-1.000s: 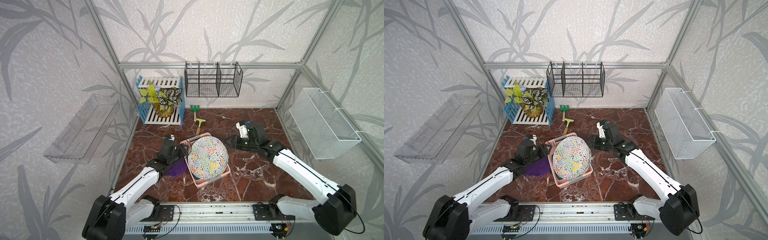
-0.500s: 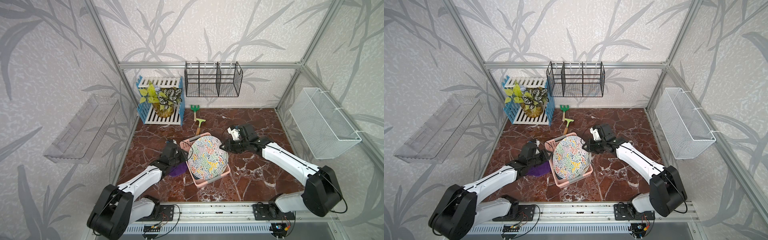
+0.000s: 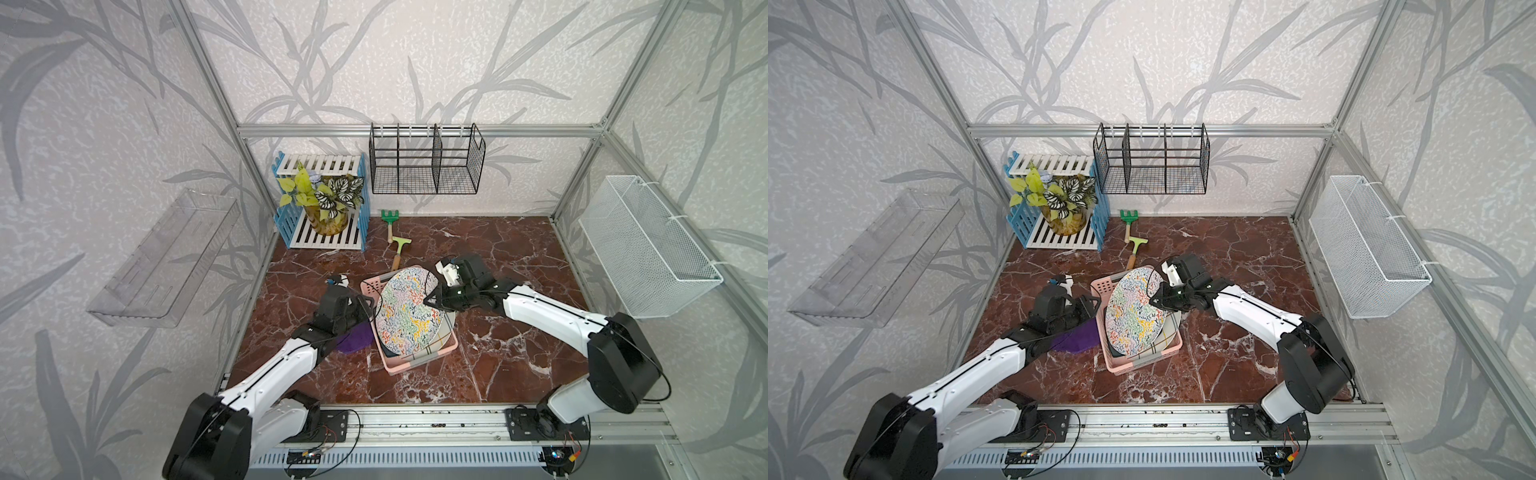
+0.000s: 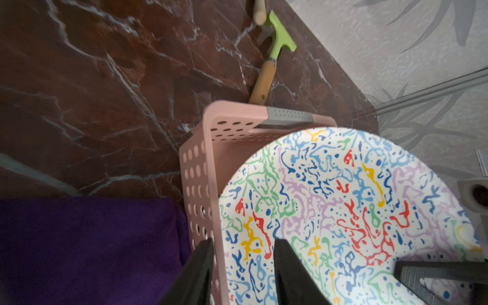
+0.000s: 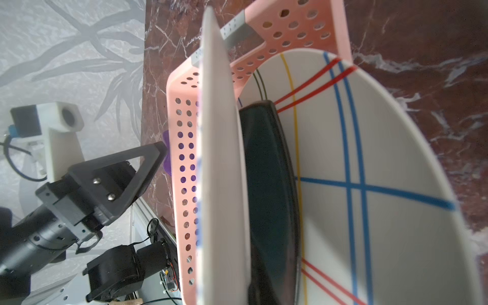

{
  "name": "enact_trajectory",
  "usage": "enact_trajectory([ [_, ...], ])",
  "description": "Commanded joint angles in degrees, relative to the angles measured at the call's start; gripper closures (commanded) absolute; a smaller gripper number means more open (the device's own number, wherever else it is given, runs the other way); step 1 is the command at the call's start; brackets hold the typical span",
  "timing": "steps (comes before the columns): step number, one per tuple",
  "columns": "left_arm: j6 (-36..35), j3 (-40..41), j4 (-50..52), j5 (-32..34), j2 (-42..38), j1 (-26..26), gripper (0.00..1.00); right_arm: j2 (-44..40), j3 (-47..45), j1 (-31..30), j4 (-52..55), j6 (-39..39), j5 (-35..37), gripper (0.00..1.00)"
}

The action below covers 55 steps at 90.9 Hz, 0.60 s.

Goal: Wipe the wet plate dry
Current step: Pick up the plate from the bin, then pick up the towel at the center of the board.

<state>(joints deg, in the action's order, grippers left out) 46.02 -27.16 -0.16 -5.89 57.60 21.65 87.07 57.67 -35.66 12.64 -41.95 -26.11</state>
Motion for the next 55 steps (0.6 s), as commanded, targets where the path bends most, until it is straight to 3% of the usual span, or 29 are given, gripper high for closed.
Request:
enact_trajectory([
  [1, -0.6, 1.1, 8.2, 11.9, -6.2, -0.6, 0.55, -5.7, 1.3, -0.2, -0.5, 1.4, 3.8, 1.0],
  [10, -1.2, 2.0, 11.1, 11.7, -7.3, -3.6, 0.52, -10.6, 0.9, 0.1, -0.8, 1.1, 6.6, 1.0],
  [20, -2.2, 1.8, 11.7, 7.3, -2.4, -7.0, 0.47, -15.4, -0.2, 0.1, -1.3, 0.1, 10.8, 1.0],
  [39, -5.7, 1.5, 7.4, 1.7, 6.5, -7.4, 0.31, -21.2, -0.5, 0.6, 0.4, -0.1, 14.5, 1.0],
  [55, -4.0, 2.8, 9.4, 5.7, 10.1, -6.2, 0.3, -22.8, -0.9, 0.8, 1.0, -0.5, 15.1, 1.0],
])
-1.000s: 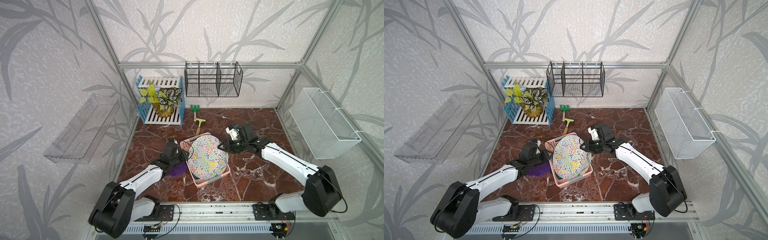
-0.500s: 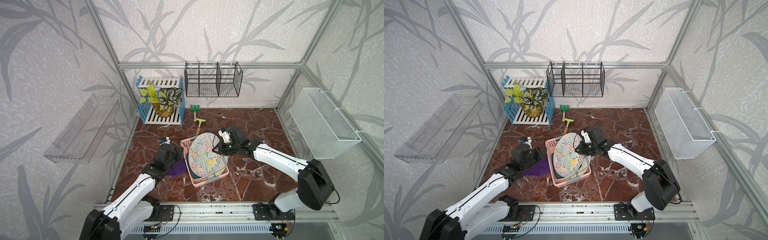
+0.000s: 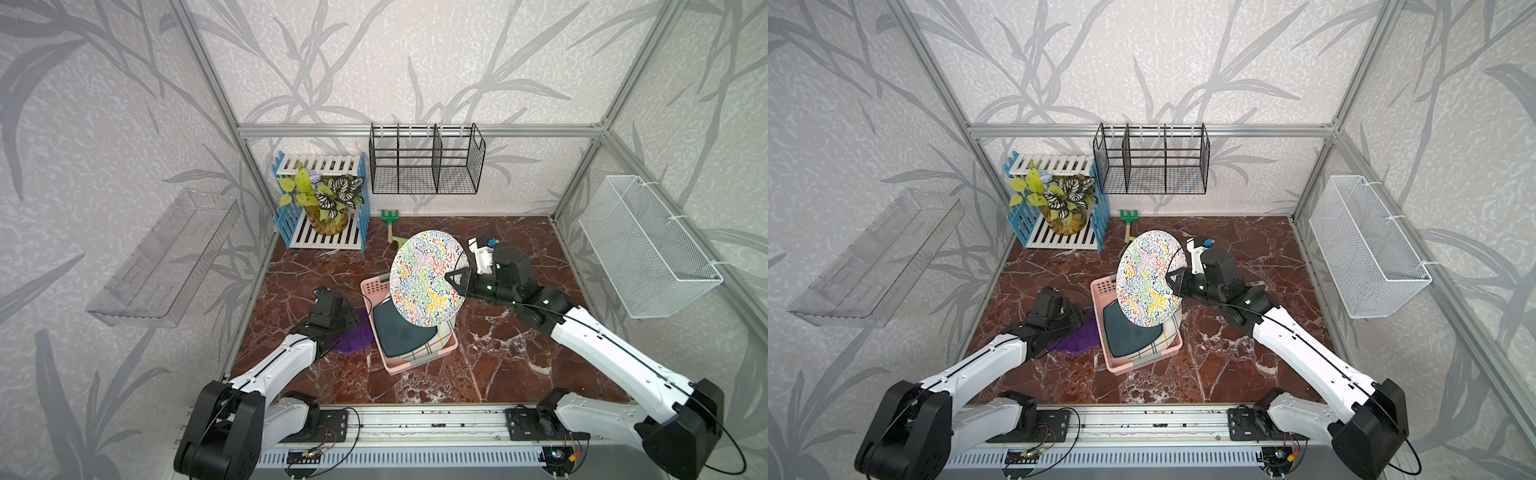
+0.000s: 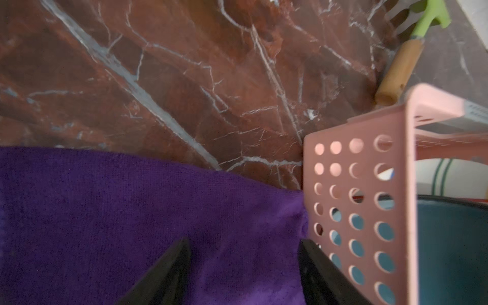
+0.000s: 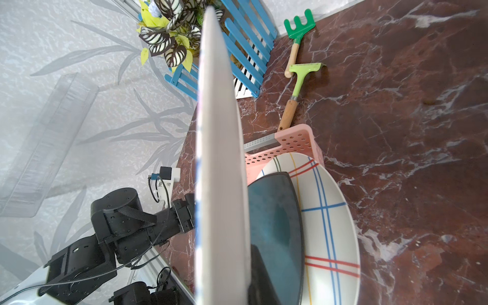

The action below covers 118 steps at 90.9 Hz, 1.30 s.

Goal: Wipe the wet plate dry
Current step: Pick up the towel at the center of the board, then wipe the plate with towel.

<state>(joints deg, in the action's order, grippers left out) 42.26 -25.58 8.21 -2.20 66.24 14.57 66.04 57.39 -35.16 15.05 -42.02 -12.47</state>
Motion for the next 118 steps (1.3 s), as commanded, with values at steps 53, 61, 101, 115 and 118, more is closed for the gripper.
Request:
enact_trajectory([
  [53, 0.0, -10.5, 12.3, 8.2, -0.6, 5.7, 1.0, -2.2, -1.4, 1.0, -3.0, -1.5, 0.2, 1.0],
  [61, -2.2, -15.1, 5.4, 0.5, -8.4, 5.4, 1.0, -2.5, -3.1, 1.1, -7.6, -5.1, -3.5, 1.0],
  [101, -2.1, -21.3, -8.3, -21.9, -0.7, 17.6, 1.0, -1.1, -6.6, 1.0, -26.7, -21.2, -9.0, 1.0],
  [115, -0.1, -20.6, -12.9, -19.9, 1.0, 27.1, 1.0, -1.3, -6.0, 1.1, -29.6, -23.3, -6.3, 1.0],
  [118, -0.1, -21.3, -13.8, -19.0, 1.9, 29.7, 1.0, -1.0, -5.7, 1.1, -30.5, -23.8, -6.3, 1.0],
])
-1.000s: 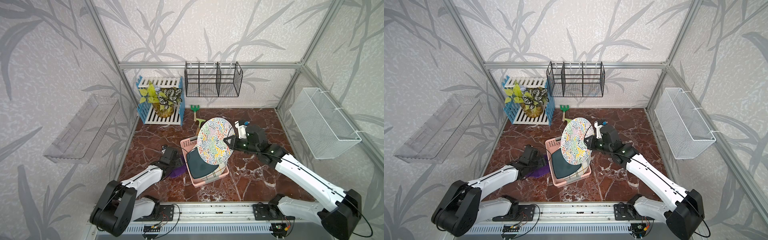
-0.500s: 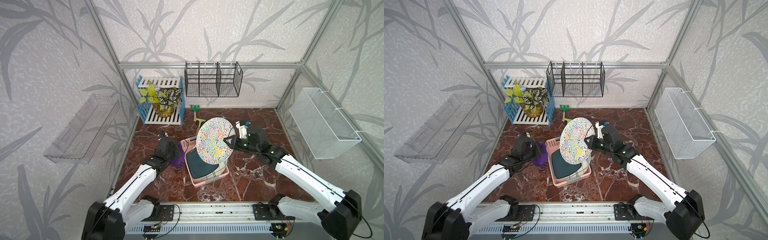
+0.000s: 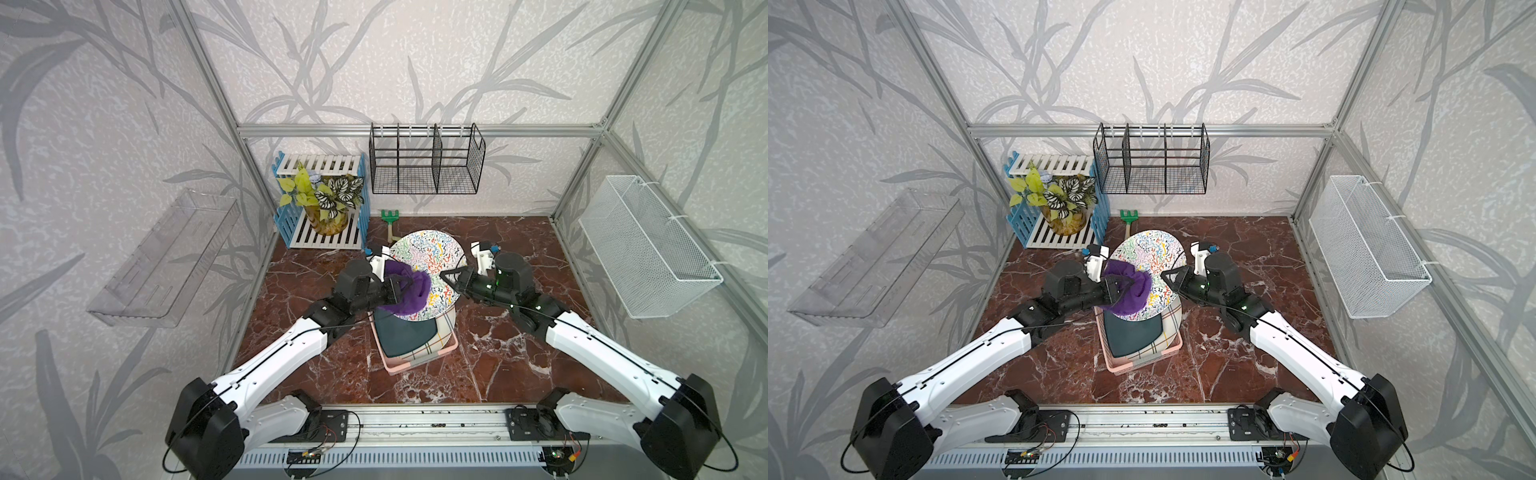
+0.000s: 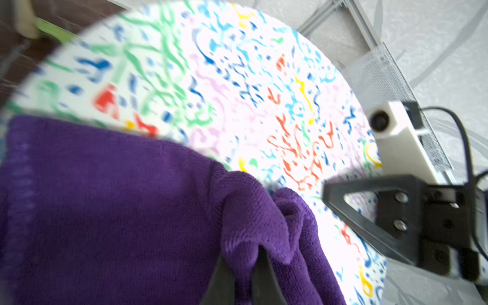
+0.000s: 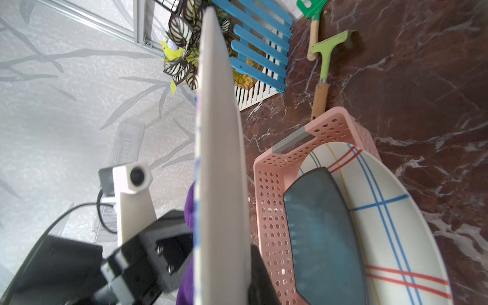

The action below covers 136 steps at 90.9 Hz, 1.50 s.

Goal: Wipe the wet plate dry
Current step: Wipe the plate with towel.

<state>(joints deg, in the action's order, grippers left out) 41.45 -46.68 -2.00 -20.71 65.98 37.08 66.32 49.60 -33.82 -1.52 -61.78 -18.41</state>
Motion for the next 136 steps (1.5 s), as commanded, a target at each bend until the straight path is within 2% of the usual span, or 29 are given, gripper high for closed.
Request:
enact_trajectory([
  [1, 0.7, -0.4, -3.7, 0.0, 2.6, 8.0, 1.0, -1.2, 2.2, -0.3, -14.2, -4.1, -0.5, 1.0],
  [8, 1.0, -2.5, -3.8, 2.5, 5.5, 11.9, 1.0, -0.1, 2.9, -0.3, -16.7, -5.3, -1.4, 1.0],
  [14, 1.6, -3.9, -1.7, 4.3, 6.7, 11.8, 1.0, 0.4, 3.0, -0.3, -18.5, -6.5, -1.6, 1.0],
  [24, 2.8, -3.7, 4.9, 10.8, 3.9, 5.3, 1.0, -1.3, 3.0, 0.1, -17.2, -6.2, -1.0, 1.0],
  [34, 2.3, -0.7, 4.9, 12.0, -1.1, -2.1, 1.0, -3.3, 2.7, 0.2, -16.1, -4.1, -3.0, 1.0],
  [40, 0.7, -1.2, 4.4, 10.6, -0.8, -2.4, 1.0, -2.8, 3.1, -0.1, -18.0, -3.3, -7.4, 1.0],
  [49, 1.3, -3.4, 3.2, 5.7, 3.8, 0.5, 1.0, -0.8, 4.0, -1.9, -22.2, -2.8, -10.8, 1.0],
  [58, 0.6, -5.4, 5.9, 9.3, 6.4, 2.5, 1.0, -0.9, 4.3, -2.3, -24.7, -2.6, -9.5, 1.0],
  [70, 3.9, -1.6, 6.4, 16.2, 0.0, -5.5, 1.0, -5.6, 3.2, -2.4, -20.1, 0.1, -2.7, 1.0],
  [78, 0.5, -1.6, 4.8, 15.9, -2.9, -8.2, 1.0, -6.8, 3.5, -2.4, -17.7, 2.8, -6.0, 1.0],
  [91, -2.0, -4.9, 2.1, 5.9, 2.6, -5.2, 1.0, -3.4, 4.7, -5.9, -20.3, 4.0, -13.4, 1.0],
  [99, -3.0, -6.6, 2.7, 8.2, 4.6, -3.2, 1.0, -2.6, 5.4, -7.0, -20.7, 4.9, -13.6, 1.0],
  [108, -2.4, -6.8, 2.1, 12.7, 2.2, -6.1, 1.0, -5.1, 4.7, -7.0, -18.4, 6.6, -8.4, 1.0],
  [113, -4.0, -7.9, 1.7, 12.9, 1.5, -7.1, 1.0, -6.6, 4.5, -7.0, -16.2, 8.4, -6.8, 1.0],
  [117, -6.0, -10.4, 2.5, 11.0, 2.6, -6.7, 1.0, -6.5, 5.4, -7.1, -14.3, 10.0, -8.8, 1.0],
  [123, -9.3, -14.2, 3.9, 6.9, 6.1, -3.6, 1.0, -4.7, 7.2, -7.5, -13.0, 11.2, -13.6, 1.0],
  [130, -13.2, -18.0, 6.1, 6.8, 10.4, 2.5, 1.0, -2.2, 8.2, -8.1, -15.7, 10.8, -17.7, 1.0],
  [136, -14.2, -19.7, 7.2, 6.4, 12.5, 5.2, 1.0, -2.2, 8.3, -8.0, -16.4, 10.3, -15.2, 1.0],
])
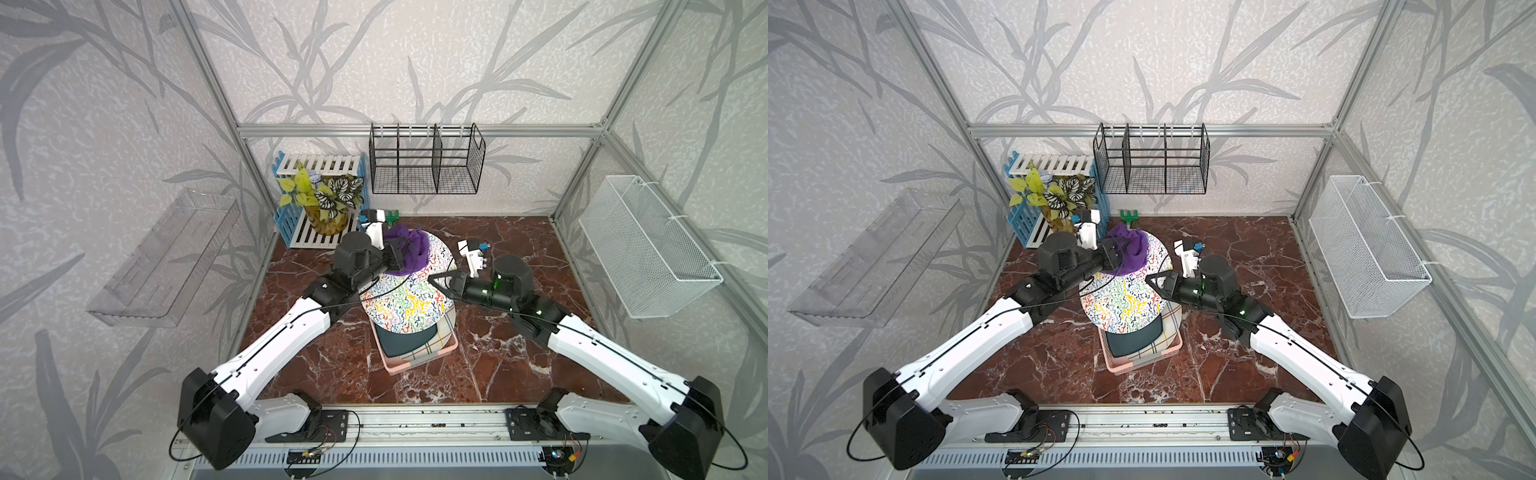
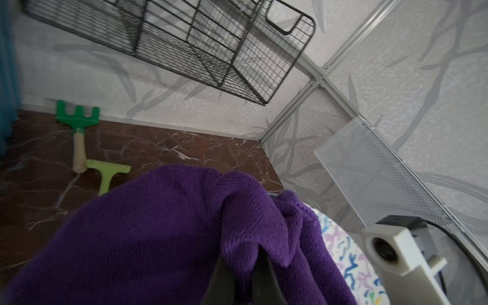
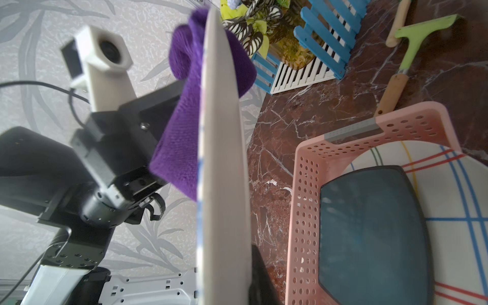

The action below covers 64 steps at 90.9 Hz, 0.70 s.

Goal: Wipe the wet plate dry
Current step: Wipe the plate with towel.

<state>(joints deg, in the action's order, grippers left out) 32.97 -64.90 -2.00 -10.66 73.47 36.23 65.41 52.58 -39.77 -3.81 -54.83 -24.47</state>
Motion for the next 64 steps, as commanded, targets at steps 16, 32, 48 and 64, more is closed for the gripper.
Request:
enact_trajectory([
  [16, -1.5, 3.5, 3.6, 2.6, -0.8, 2.0, 1.0, -6.8, 3.2, 0.4, -9.9, 4.4, 1.8, 1.0],
  [32, -3.5, 2.3, 6.0, -1.8, 1.9, 3.8, 1.0, -4.2, 4.0, 0.4, -12.8, 3.1, -5.8, 1.0],
  [48, 1.4, 3.4, 8.5, 5.1, -0.5, -1.5, 1.0, -4.0, 4.9, -0.2, -15.2, 3.0, -5.1, 1.0],
  [64, 0.5, 3.2, 3.0, -3.5, -2.5, -5.5, 1.0, -5.1, 3.0, 0.5, -14.8, 3.2, -4.7, 1.0],
])
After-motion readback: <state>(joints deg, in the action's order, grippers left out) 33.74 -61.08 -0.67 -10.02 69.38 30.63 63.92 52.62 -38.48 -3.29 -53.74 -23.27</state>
